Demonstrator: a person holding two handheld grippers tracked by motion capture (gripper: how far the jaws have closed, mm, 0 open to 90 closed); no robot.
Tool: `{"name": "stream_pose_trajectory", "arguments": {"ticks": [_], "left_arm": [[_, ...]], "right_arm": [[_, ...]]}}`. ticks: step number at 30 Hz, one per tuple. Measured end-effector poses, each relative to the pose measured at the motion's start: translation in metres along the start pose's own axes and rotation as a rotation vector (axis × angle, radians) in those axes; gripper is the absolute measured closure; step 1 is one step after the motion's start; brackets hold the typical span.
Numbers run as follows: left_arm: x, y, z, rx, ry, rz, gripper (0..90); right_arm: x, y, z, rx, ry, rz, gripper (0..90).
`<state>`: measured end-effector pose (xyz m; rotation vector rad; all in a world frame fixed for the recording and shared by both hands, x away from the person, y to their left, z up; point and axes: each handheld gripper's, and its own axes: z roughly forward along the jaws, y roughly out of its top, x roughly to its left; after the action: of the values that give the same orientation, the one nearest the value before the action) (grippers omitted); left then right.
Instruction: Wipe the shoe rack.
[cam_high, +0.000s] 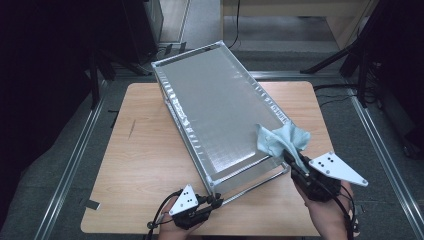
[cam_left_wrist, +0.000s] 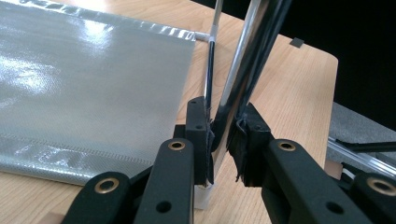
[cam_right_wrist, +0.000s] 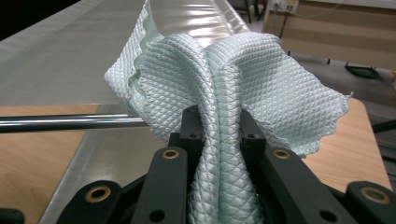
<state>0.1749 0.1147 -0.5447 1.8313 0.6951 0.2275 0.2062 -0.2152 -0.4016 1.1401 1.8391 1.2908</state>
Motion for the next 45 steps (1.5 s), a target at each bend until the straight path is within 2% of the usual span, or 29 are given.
{"name": "stream_pose_trajectory", "arguments": {"ticks": [4,8,14,16,21,24,26,29,34,37,40,42,45], "left_arm": [[0.0,0.0,0.0,0.0,-0.005,-0.007,78.0],[0.001,0.0,0.0,-0.003,-0.004,-0.015,77.6],[-0.001,0.0,0.001,-0.006,0.01,-0.014,77.7],[-0.003,0.001,0.001,-0.004,0.028,0.002,78.1],[-0.004,0.001,0.002,-0.003,0.034,0.002,78.2],[-0.003,0.001,0.002,-0.003,0.035,0.001,78.2],[-0.003,0.001,0.001,-0.003,0.034,0.002,78.2],[-0.003,0.001,0.001,-0.001,0.032,0.003,78.3],[-0.002,0.0,0.001,-0.004,0.026,-0.009,78.0],[-0.001,0.0,0.001,-0.005,0.024,-0.01,77.9],[-0.001,0.0,0.0,-0.004,0.024,-0.008,77.9],[-0.001,0.0,0.0,-0.002,0.024,-0.007,77.9],[-0.001,0.0,0.0,0.0,0.022,-0.01,77.7]], "right_arm": [[-0.001,-0.001,0.0,0.004,-0.008,0.003,78.0],[0.01,0.0,0.002,0.005,0.033,-0.017,76.4],[0.041,0.003,0.002,0.014,0.15,-0.064,76.7],[0.055,0.003,0.001,0.018,0.188,-0.082,76.6],[0.09,0.002,0.001,0.017,0.278,-0.144,76.3],[0.105,0.0,0.0,0.017,0.316,-0.176,75.5],[0.11,-0.001,0.0,0.012,0.319,-0.195,75.8],[0.104,-0.001,0.001,0.01,0.31,-0.182,76.5],[0.084,0.0,0.002,0.01,0.259,-0.16,76.6],[0.067,0.001,0.002,0.008,0.195,-0.16,76.8],[0.048,0.001,0.002,0.009,0.143,-0.132,77.0],[0.032,0.001,0.002,0.01,0.094,-0.098,77.2],[0.012,-0.001,0.002,0.007,0.009,-0.075,77.3]]}}
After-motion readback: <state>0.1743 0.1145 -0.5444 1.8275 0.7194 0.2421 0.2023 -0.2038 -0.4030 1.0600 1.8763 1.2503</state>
